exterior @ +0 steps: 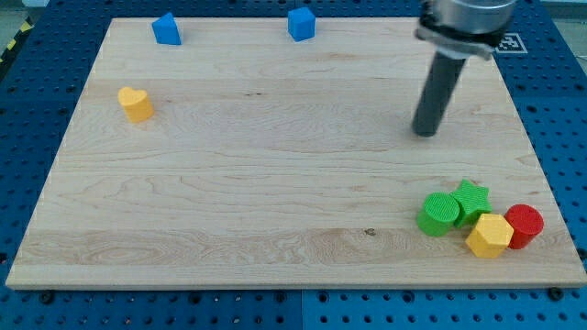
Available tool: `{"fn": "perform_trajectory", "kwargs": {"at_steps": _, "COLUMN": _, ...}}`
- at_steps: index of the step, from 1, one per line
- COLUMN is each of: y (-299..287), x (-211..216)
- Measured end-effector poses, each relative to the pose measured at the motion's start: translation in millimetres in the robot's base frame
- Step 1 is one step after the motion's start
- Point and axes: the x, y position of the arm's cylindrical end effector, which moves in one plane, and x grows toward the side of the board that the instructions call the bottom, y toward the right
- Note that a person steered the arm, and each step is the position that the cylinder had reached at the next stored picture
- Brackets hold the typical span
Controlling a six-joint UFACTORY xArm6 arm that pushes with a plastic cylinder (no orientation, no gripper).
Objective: Push the red star left a bit
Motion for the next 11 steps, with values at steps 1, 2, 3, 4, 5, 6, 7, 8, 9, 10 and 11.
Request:
{"fn": "perform_trajectory", "kwargs": {"at_steps": 1, "y": 72.9, "x": -39.4}}
{"fn": "perform_trajectory", "kwargs": {"at_steps": 2, "y": 124.5, "x": -69.0}}
{"fn": "perform_trajectory", "kwargs": {"at_steps": 3, "y": 124.9, "x": -69.0}}
{"fn": "perform_trajectory", "kwargs": {"at_steps": 4, "y": 123.7, "x": -88.2}}
{"fn": "perform_trajectory", "kwargs": {"at_steps": 5, "y": 123.3, "x": -132.0}}
{"fn": "perform_trajectory", "kwargs": {"at_steps": 6, "y": 123.2, "x": -167.0}}
{"fn": "perform_trajectory", "kwargs": {"at_steps": 7, "y": 118.1, "x": -173.0}}
{"fn": "perform_trajectory", "kwargs": {"at_steps": 8, "y": 95.3, "x": -194.0}}
{"fn": "perform_trajectory", "kwargs": {"at_steps": 9, "y": 92.9, "x": -194.1}}
{"fn": "perform_trajectory", "kwargs": {"at_steps": 10, "y": 67.4, "x": -194.1}}
{"fn": "perform_trajectory", "kwargs": {"at_steps": 11, "y": 44.4, "x": -194.1}}
